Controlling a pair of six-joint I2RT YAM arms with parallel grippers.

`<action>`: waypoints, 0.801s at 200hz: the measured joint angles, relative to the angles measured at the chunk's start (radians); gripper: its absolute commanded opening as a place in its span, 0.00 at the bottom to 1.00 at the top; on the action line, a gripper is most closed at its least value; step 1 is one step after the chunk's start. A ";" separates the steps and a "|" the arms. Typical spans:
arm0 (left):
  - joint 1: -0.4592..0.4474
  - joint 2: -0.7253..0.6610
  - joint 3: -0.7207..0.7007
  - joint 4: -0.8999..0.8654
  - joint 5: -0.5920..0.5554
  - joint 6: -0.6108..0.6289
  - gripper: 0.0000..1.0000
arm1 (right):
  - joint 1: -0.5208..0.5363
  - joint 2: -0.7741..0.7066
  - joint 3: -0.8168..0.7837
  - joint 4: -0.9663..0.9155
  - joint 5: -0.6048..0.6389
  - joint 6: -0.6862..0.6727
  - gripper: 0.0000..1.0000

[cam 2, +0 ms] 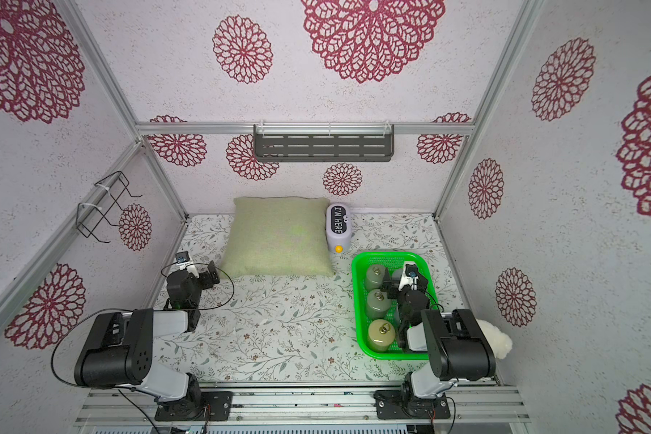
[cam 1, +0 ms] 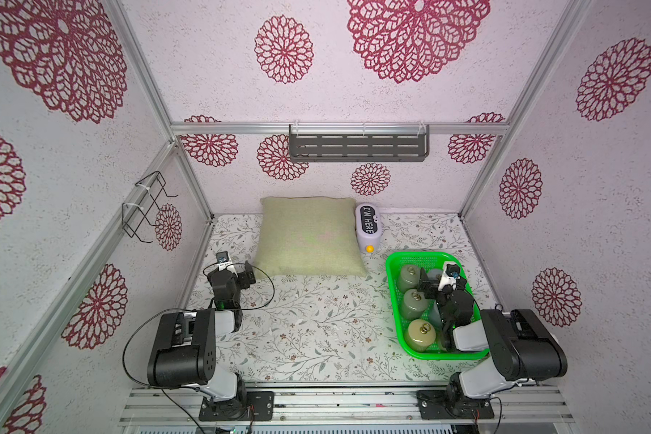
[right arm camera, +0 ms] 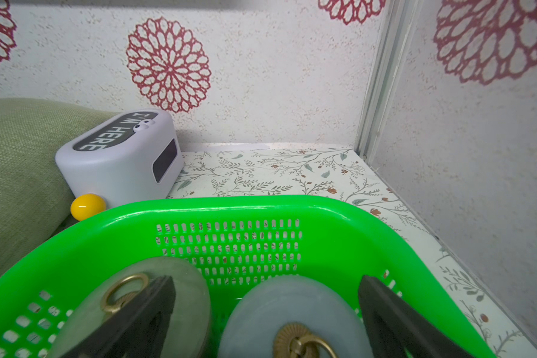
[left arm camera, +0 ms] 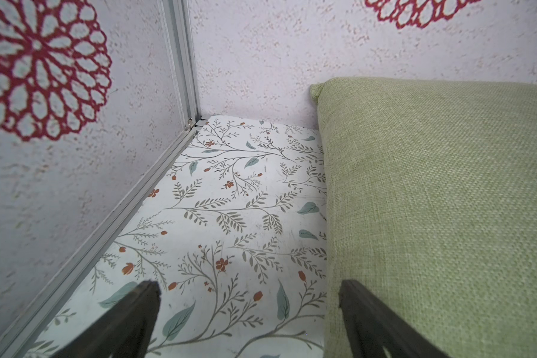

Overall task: Take the tea canister out of the basket
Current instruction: Move the basket to the center of the board.

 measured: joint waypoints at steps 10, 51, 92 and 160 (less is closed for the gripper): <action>0.000 0.000 0.000 0.000 0.000 0.000 0.97 | 0.000 0.000 -0.013 0.022 0.012 0.001 0.99; 0.000 0.000 0.000 0.000 0.000 0.000 0.97 | 0.000 0.000 -0.051 0.092 0.006 -0.003 0.99; 0.000 -0.119 0.033 -0.174 -0.040 -0.018 0.97 | 0.015 -0.024 -0.109 0.184 0.006 -0.012 0.99; 0.000 -0.284 0.552 -0.842 -0.311 -0.268 0.97 | 0.039 -0.331 -0.079 -0.100 0.084 0.003 0.99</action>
